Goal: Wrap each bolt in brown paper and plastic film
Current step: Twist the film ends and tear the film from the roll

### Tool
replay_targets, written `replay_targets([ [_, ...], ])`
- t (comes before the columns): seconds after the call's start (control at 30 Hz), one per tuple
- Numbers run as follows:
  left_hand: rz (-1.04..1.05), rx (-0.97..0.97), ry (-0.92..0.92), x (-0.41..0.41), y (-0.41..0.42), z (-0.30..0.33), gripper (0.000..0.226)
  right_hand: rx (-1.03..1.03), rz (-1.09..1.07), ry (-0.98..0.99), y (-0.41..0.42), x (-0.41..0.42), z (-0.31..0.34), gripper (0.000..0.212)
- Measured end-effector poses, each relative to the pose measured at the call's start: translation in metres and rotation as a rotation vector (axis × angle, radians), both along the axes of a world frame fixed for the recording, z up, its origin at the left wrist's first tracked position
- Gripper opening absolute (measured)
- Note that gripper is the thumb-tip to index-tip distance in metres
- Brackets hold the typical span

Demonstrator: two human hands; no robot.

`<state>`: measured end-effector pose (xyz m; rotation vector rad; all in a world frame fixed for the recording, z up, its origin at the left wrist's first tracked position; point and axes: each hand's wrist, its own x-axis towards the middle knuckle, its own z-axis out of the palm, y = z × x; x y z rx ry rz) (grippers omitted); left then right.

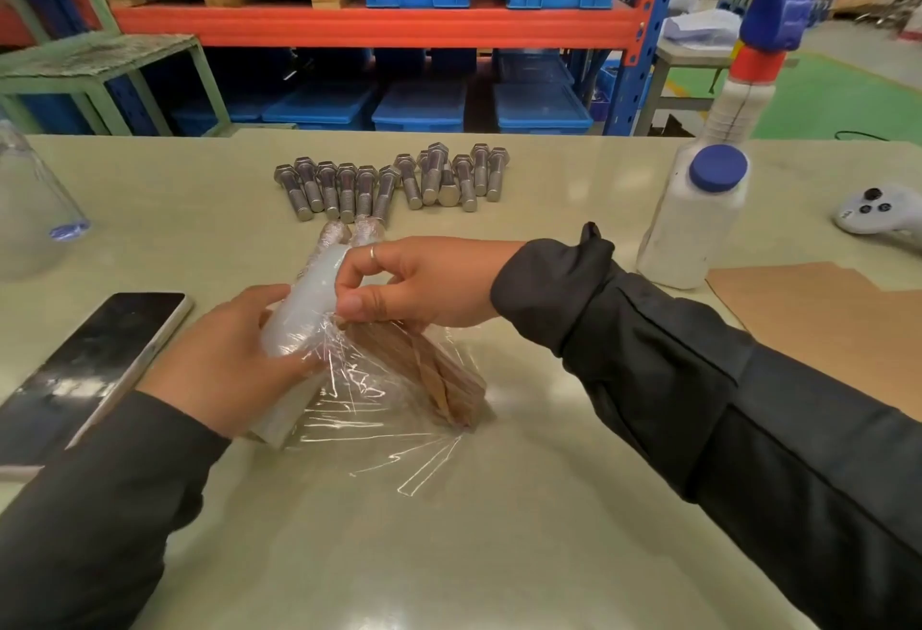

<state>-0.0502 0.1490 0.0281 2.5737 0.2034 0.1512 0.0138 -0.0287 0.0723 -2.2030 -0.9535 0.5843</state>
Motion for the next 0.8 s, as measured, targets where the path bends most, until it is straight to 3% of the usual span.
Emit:
replay_targets([
  [0.1, 0.040, -0.103, -0.024, 0.000, 0.008, 0.003, 0.062, -0.046, 0.033, -0.013, 0.005, 0.002, 0.000, 0.013],
  [0.2, 0.068, -0.258, 0.037, -0.002, 0.019, 0.008, 0.078, -0.123, 0.068, -0.019, 0.011, 0.004, 0.001, 0.015],
  [0.37, 0.081, -0.514, 0.008, -0.009, 0.037, 0.014, 0.051, -0.252, 0.083, -0.054, 0.026, 0.005, 0.000, 0.026],
  [0.53, 0.101, -0.712, -0.012, -0.015, 0.041, 0.020, 0.066, -0.260, 0.016, -0.169, 0.038, 0.001, -0.012, 0.039],
  [0.7, 0.096, -0.862, -0.005, -0.014, 0.036, 0.017, 0.028, -0.189, -0.107, -0.221, 0.040, -0.011, -0.034, 0.051],
  [0.8, -0.006, -0.898, 0.094, -0.013, 0.025, 0.019, 0.064, -0.134, -0.169, -0.158, 0.033, -0.016, -0.039, 0.053],
])
